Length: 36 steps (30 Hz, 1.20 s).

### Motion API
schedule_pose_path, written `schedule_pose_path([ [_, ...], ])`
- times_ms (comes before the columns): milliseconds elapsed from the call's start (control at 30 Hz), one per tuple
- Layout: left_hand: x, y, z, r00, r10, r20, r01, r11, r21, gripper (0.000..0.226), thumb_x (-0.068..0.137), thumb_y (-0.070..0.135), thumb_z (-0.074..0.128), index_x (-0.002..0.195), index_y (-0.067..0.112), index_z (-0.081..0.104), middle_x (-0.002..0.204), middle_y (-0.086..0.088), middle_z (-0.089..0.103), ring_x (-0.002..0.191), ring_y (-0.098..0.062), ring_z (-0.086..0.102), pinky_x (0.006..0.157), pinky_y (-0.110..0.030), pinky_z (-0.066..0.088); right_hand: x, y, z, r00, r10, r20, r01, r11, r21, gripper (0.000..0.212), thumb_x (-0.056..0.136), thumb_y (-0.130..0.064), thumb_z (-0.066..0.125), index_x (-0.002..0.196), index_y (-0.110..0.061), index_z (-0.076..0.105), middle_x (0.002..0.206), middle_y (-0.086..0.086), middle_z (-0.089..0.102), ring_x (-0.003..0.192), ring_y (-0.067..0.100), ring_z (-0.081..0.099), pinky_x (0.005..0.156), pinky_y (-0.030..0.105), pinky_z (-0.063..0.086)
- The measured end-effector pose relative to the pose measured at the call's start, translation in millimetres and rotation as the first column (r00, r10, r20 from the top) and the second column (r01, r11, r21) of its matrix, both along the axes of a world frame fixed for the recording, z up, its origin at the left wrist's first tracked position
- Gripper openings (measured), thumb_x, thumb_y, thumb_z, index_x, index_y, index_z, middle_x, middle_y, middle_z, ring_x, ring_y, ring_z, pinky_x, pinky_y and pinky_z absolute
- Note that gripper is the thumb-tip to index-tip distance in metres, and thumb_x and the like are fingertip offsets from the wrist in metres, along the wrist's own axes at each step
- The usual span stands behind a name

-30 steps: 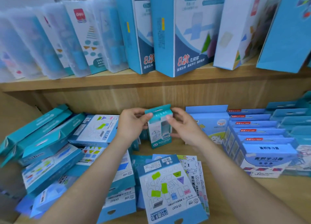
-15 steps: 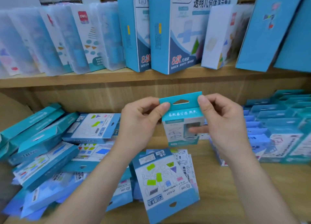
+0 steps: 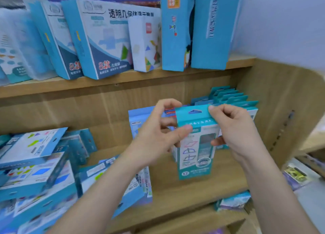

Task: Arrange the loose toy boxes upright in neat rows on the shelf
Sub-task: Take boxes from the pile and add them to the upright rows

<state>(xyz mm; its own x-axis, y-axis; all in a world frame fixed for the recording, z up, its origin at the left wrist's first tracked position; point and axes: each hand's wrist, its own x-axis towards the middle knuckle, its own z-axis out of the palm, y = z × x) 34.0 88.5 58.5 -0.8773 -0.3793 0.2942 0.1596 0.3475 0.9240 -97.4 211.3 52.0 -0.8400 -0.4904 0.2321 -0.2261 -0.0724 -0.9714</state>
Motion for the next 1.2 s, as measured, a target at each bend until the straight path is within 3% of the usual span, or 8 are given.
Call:
schedule_pose_path([
  [133,-49,34,-35,0.998,0.056,0.006,-0.055,0.988,-0.146,0.041,0.08,0.008,0.073,0.096,0.04,0.053,0.09,-0.002,0.07,0.051,-0.016,0.052,0.05,-0.031,0.048,-41,33,-18,0.999,-0.036,0.036,0.034,0.999,0.042,0.029,0.093,-0.028,0.057,0.075,-0.005,0.061,0.088,0.028,0.057,0.071,0.02,0.058,0.039,0.022,0.047],
  [267,-104,60,-77,0.983,0.161,0.087,-0.144,0.975,-0.169,0.038,0.081,0.013,0.071,0.094,0.046,0.057,0.089,0.006,0.07,0.057,-0.019,0.059,0.063,-0.05,0.056,-78,68,-44,0.995,-0.064,0.077,0.057,0.994,0.091,0.013,0.094,-0.026,0.054,0.092,-0.019,0.065,0.094,0.004,0.07,0.079,0.008,0.069,0.054,0.031,0.058],
  [467,-154,75,-86,0.959,0.267,0.099,-0.236,0.94,-0.247,0.046,0.087,0.022,0.066,0.107,0.057,0.045,0.096,0.011,0.069,0.071,-0.014,0.066,0.063,-0.046,0.056,-124,111,-83,0.996,-0.069,-0.052,0.083,0.931,0.357,0.029,0.093,-0.028,0.053,0.122,-0.031,0.055,0.097,-0.011,0.063,0.096,0.008,0.062,0.084,0.042,0.055],
  [633,-187,85,-82,0.955,0.281,0.092,-0.231,0.903,-0.362,0.066,0.088,0.022,0.065,0.13,0.058,0.028,0.104,0.009,0.069,0.069,-0.01,0.065,0.067,-0.039,0.055,-135,116,-88,0.982,0.013,-0.186,0.061,0.921,0.386,0.037,0.094,-0.02,0.053,0.127,-0.034,0.047,0.095,-0.016,0.061,0.085,-0.012,0.058,0.062,0.006,0.045],
  [733,-207,88,-83,0.947,0.313,0.076,-0.259,0.88,-0.397,0.069,0.087,0.02,0.065,0.136,0.05,0.027,0.104,0.005,0.068,0.071,-0.012,0.065,0.067,-0.036,0.055,-139,117,-89,0.961,0.013,-0.278,0.102,0.913,0.394,0.05,0.093,-0.019,0.054,0.134,-0.041,0.036,0.102,-0.016,0.06,0.088,-0.01,0.058,0.068,0.01,0.046],
  [867,-224,89,-86,0.946,0.323,-0.017,-0.289,0.823,-0.489,0.063,0.085,0.008,0.066,0.137,0.033,0.041,0.113,0.002,0.056,0.082,-0.012,0.062,0.08,-0.036,0.052,-143,114,-91,0.928,0.048,-0.371,0.119,0.902,0.414,0.061,0.093,-0.021,0.053,0.142,-0.041,0.023,0.1,-0.015,0.059,0.09,-0.001,0.06,0.076,0.024,0.054],
  [1033,-232,91,-91,0.939,0.344,-0.029,-0.31,0.802,-0.51,0.051,0.085,0.004,0.065,0.13,0.024,0.052,0.112,0.002,0.051,0.079,-0.008,0.057,0.081,-0.032,0.051,-149,110,-92,0.896,0.083,-0.437,0.118,0.903,0.414,0.069,0.092,-0.019,0.052,0.145,-0.041,0.014,0.097,-0.011,0.059,0.085,0.004,0.06,0.074,0.028,0.054],
  [1200,-238,88,-97,0.912,0.41,-0.029,-0.357,0.755,-0.55,0.054,0.084,0.004,0.063,0.131,0.026,0.049,0.126,-0.002,0.049,0.09,-0.022,0.063,0.082,-0.04,0.053,-157,104,-90,0.872,0.112,-0.476,0.126,0.889,0.44,0.069,0.093,-0.02,0.052,0.147,-0.035,0.013,0.107,-0.008,0.057,0.087,0.003,0.057,0.068,0.016,0.048],
])
